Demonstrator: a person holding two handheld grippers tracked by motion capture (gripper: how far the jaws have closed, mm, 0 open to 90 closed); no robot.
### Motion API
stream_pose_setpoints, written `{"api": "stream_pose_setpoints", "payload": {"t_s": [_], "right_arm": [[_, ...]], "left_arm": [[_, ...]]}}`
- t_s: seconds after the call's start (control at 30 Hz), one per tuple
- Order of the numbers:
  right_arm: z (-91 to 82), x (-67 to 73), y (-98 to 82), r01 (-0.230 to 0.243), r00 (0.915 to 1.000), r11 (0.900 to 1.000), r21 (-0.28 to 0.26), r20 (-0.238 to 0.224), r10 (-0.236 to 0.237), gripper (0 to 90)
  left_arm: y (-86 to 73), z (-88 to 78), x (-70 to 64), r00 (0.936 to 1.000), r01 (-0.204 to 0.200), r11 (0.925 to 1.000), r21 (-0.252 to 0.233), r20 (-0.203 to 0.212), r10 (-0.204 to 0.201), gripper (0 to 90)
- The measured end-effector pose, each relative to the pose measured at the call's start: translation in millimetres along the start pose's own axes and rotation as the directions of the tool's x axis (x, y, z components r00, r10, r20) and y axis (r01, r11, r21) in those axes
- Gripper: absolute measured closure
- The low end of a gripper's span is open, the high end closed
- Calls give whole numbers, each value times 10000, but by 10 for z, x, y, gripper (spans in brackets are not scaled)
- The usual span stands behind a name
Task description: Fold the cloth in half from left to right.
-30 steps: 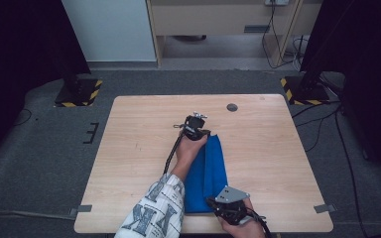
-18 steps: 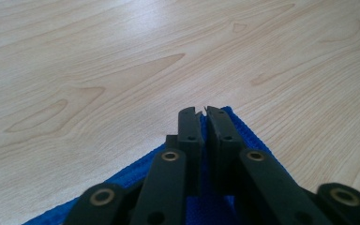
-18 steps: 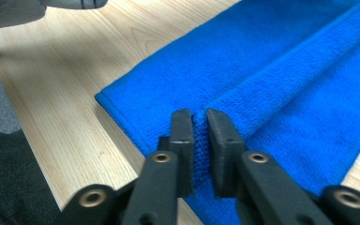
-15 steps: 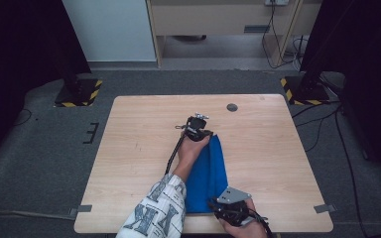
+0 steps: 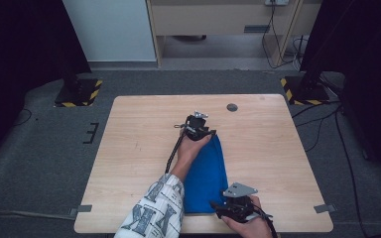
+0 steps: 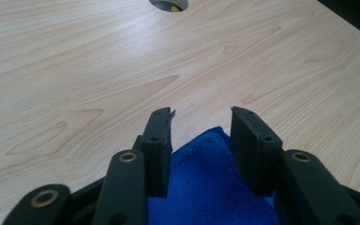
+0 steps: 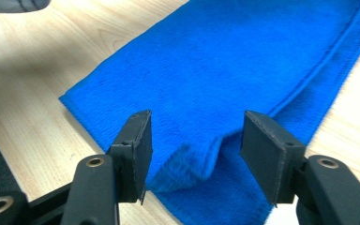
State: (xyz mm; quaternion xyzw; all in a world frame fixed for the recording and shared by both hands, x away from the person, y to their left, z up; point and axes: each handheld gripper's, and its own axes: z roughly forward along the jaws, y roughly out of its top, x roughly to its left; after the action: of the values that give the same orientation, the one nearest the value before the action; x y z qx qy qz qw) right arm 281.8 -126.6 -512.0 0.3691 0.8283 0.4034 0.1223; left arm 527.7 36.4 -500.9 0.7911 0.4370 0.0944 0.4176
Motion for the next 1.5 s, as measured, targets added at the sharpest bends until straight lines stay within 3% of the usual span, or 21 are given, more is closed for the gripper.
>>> {"api": "stream_pose_setpoints", "payload": {"t_s": [0.07,0.27,0.6,0.77,0.8,0.87,1.07,1.2,1.5], "right_arm": [[-8,-17,-1,-28,10000,10000,21,81,28,449],[-22,-44,-4,-93,9998,9999,47,198,92,466],[-60,-91,22,-212,9991,9997,-139,359,217,468],[-97,-120,36,-316,9982,9991,-283,502,330,432],[-110,-129,44,-289,9979,9990,-338,564,308,413],[-135,-153,59,-325,9973,9983,-475,649,355,368],[-145,-279,102,-460,9950,9957,-800,847,528,259],[-105,-391,163,-621,9934,9940,-899,906,702,216],[151,-777,369,-993,9898,9919,-792,948,1066,169]], "left_arm": [[-7,11,-9,10000,24,10000,93,83,-25,680],[-15,20,-37,9993,-101,9995,300,350,91,867],[59,-22,-46,9989,255,9996,-157,406,-248,882],[63,11,-56,9989,301,9995,-61,367,-299,875],[55,27,-57,9992,261,9997,-28,317,-260,848],[46,43,-52,9997,226,9997,7,90,-226,682],[68,-47,-42,9972,196,9993,-321,723,-172,378],[63,-193,-24,9972,-123,9986,-522,725,161,279],[-11,-413,168,9997,-164,9984,-545,195,175,160]]}}
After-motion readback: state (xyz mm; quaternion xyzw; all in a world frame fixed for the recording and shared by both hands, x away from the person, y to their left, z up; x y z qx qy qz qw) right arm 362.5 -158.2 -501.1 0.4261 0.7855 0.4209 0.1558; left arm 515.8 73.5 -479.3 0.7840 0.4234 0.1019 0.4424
